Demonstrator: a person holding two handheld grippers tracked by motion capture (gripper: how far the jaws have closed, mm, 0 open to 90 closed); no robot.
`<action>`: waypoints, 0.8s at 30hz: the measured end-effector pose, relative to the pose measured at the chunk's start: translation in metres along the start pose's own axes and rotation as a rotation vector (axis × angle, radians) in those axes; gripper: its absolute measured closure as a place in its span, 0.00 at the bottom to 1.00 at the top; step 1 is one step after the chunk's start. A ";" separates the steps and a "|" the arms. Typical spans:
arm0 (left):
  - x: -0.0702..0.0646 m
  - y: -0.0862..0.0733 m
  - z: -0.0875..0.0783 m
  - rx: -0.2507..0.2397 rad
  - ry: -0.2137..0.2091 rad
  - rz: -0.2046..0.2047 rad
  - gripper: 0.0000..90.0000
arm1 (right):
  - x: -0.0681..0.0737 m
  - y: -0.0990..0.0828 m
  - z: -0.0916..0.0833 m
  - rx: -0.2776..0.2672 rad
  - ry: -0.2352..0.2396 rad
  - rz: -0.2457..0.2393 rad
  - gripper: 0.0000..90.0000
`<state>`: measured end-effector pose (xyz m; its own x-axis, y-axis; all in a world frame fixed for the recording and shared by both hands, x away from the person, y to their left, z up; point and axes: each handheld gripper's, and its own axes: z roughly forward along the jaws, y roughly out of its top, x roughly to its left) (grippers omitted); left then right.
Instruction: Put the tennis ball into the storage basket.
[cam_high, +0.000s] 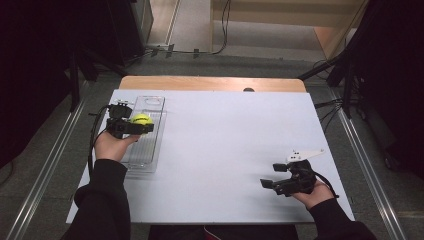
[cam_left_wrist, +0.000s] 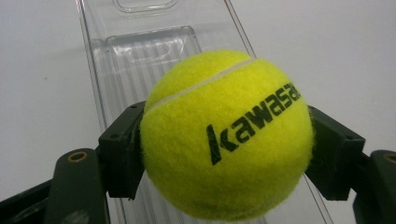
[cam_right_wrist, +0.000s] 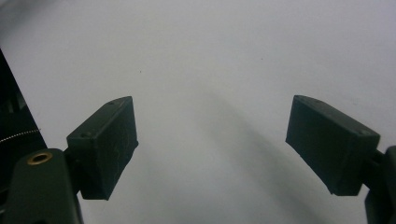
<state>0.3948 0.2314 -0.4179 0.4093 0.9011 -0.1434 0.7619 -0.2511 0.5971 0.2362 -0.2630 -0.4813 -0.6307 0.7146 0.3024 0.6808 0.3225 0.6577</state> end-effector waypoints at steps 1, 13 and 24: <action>0.000 0.000 0.001 0.002 0.003 -0.002 0.29 | 0.000 0.000 0.000 0.000 0.000 -0.001 0.16; 0.001 -0.003 0.007 0.023 0.002 -0.018 0.29 | 0.000 0.000 0.000 -0.002 -0.001 0.001 0.16; 0.000 0.002 -0.002 -0.032 -0.021 -0.027 0.23 | -0.001 0.000 -0.001 -0.004 -0.001 -0.002 0.16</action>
<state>0.3947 0.2316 -0.4151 0.3998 0.8995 -0.1760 0.7565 -0.2155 0.6174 0.2362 -0.2638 -0.4813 -0.6320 0.7143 0.3005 0.6778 0.3216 0.6612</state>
